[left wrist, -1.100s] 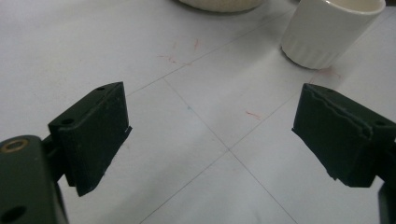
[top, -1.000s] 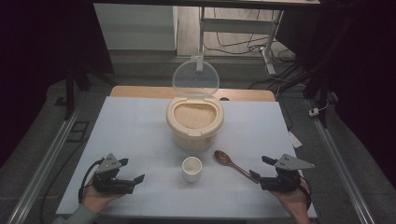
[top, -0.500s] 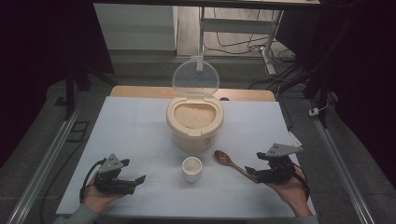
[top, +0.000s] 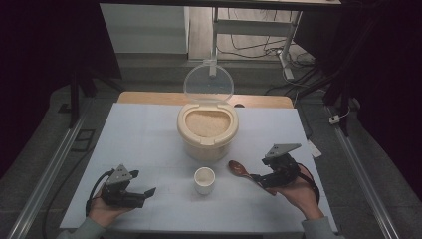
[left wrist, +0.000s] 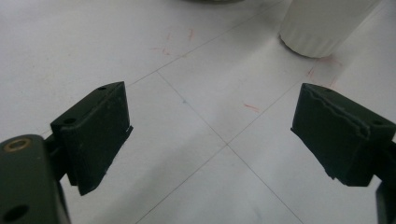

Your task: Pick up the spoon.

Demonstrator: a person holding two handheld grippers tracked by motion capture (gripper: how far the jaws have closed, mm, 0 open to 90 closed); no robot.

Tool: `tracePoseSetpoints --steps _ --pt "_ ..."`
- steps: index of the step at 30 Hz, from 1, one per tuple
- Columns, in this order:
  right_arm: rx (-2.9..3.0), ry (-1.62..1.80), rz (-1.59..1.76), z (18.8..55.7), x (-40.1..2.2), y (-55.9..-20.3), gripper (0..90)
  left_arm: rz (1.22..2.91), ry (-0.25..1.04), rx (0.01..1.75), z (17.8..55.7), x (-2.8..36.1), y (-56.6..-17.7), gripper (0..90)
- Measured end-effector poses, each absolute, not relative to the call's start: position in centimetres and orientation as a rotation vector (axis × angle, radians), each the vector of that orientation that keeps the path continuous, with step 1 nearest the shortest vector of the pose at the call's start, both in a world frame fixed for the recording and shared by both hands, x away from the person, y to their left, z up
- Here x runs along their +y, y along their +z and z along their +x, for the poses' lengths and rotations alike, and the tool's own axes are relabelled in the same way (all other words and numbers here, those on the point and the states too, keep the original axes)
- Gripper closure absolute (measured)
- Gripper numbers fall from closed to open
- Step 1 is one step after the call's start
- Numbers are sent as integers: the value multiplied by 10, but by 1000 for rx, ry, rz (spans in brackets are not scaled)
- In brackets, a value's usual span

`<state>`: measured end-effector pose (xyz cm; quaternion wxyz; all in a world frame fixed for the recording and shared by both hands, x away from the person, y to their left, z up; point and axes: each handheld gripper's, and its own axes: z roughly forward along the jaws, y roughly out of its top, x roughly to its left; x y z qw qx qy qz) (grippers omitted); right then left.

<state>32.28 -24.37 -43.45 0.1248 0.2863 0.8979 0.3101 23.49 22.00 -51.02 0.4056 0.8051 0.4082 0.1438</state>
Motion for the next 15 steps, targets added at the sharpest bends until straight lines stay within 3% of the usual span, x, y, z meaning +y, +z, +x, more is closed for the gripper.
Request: tracePoseSetpoints --steps 10,15 --pt "2731 732 861 335 -239 -445 336 2048 365 1022 235 219 -511 115" --pt "2786 645 870 338 -234 -456 395 2055 362 1023 235 218 -512 116"
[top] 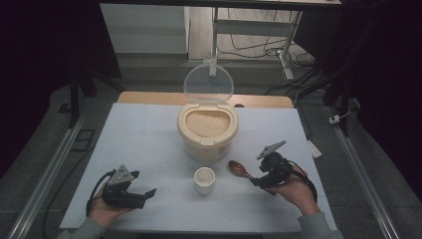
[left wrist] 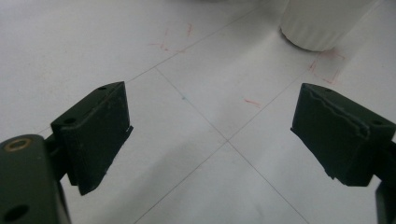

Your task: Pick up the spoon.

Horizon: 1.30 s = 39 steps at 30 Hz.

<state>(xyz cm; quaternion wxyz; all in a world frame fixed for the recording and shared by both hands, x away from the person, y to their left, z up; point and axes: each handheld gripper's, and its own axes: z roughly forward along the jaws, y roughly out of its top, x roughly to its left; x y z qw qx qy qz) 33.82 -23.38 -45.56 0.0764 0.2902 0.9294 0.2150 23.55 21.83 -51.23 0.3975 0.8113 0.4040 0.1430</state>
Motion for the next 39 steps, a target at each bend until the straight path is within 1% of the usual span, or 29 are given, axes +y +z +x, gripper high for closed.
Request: tracePoseSetpoints --steps 7,12,13,14,15,17,18,19,20,21,24,28,33,39 --pt "2819 503 871 341 -228 -474 453 2068 363 1022 236 218 -513 116" --pt "2842 435 875 342 -231 -484 536 2073 365 1021 236 218 -514 115" --pt "2842 435 875 342 -231 -484 536 2075 365 1021 236 218 -514 115" --pt "2845 420 878 343 -233 -485 565 2076 367 1021 236 218 -514 115" --pt "2845 420 878 343 -233 -485 565 2076 369 1021 236 218 -514 115" --pt "2854 389 873 343 -233 -486 605 2074 371 1025 236 218 -514 115" --pt "2854 389 873 343 -233 -486 605 2074 371 1026 236 218 -514 115" --pt "2858 359 869 343 -233 -488 641 2074 371 1027 236 219 -515 116" --pt "2858 359 869 343 -233 -488 641 2075 371 1028 236 219 -515 116" --pt "2871 322 851 343 -233 -491 677 2080 370 1023 236 218 -515 116" --pt "2875 320 853 344 -233 -492 692 2083 370 1022 236 217 -515 116" --pt "2872 305 846 344 -230 -493 784 2084 373 1018 236 217 -515 117" --pt "2857 288 824 342 -228 -492 788 2086 375 1018 236 217 -515 118" --pt "2850 348 818 341 -233 -492 788 2084 380 1024 237 218 -516 121"
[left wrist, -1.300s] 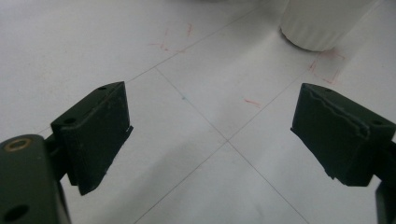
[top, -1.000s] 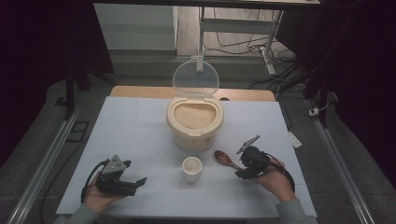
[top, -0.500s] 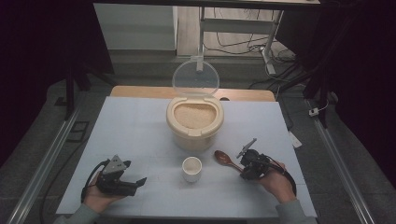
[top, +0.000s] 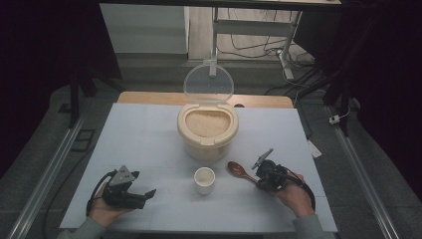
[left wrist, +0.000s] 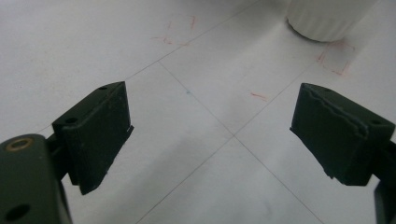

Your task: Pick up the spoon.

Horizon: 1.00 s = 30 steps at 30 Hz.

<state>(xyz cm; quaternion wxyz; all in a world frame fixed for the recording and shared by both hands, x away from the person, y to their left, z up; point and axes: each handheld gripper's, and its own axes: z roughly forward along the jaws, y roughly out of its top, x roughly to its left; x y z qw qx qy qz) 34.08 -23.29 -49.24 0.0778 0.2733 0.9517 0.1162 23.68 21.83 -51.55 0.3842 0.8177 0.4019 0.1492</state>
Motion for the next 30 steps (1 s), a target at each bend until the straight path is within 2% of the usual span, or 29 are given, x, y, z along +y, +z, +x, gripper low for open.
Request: tracePoseSetpoints --steps 5,17,30 --pt "2845 455 836 337 -239 -488 790 2083 386 1030 237 220 -516 123" --pt "2814 766 746 315 -246 -450 790 2076 390 1036 237 221 -514 124" --pt "2815 863 661 308 -236 -439 790 2079 386 1037 238 221 -515 125"
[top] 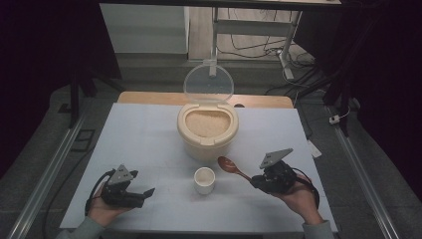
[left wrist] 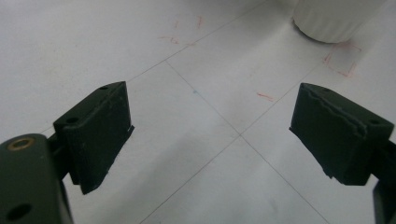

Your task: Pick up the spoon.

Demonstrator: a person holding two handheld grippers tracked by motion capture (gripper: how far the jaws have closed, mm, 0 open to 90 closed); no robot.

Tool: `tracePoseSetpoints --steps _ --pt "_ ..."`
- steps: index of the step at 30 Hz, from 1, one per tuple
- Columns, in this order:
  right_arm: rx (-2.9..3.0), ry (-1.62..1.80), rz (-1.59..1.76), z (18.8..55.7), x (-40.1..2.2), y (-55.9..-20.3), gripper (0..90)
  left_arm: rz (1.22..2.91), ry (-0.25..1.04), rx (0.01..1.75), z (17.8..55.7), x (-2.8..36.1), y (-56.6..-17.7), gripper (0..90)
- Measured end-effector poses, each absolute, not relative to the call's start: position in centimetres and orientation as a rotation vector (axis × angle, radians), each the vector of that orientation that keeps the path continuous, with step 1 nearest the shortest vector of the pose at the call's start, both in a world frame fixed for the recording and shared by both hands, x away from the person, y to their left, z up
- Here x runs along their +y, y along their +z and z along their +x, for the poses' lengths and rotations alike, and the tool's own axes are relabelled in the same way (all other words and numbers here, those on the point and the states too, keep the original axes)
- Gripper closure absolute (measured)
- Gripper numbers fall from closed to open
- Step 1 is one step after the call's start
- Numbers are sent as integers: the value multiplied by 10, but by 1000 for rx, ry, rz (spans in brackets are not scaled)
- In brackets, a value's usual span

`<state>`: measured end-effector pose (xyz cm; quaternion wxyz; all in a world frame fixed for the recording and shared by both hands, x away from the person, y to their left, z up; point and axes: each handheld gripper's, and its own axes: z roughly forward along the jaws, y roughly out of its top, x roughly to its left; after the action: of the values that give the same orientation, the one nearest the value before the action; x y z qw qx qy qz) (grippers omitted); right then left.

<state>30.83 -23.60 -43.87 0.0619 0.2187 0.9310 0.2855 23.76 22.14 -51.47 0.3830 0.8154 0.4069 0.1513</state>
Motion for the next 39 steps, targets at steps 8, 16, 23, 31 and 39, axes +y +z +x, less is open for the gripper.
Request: tracePoseSetpoints --steps 8,16,23,31,39 --pt "2817 910 579 304 -222 -426 790 2079 386 1038 238 221 -515 125" --pt "2826 919 523 304 -209 -423 790 2080 382 1037 238 220 -515 125" --pt "2837 906 474 305 -195 -420 790 2081 381 1036 238 220 -515 125" --pt "2851 880 425 305 -181 -418 790 2082 378 1034 238 220 -515 126" --pt "2862 847 370 305 -171 -415 790 2090 371 1014 237 218 -512 133"
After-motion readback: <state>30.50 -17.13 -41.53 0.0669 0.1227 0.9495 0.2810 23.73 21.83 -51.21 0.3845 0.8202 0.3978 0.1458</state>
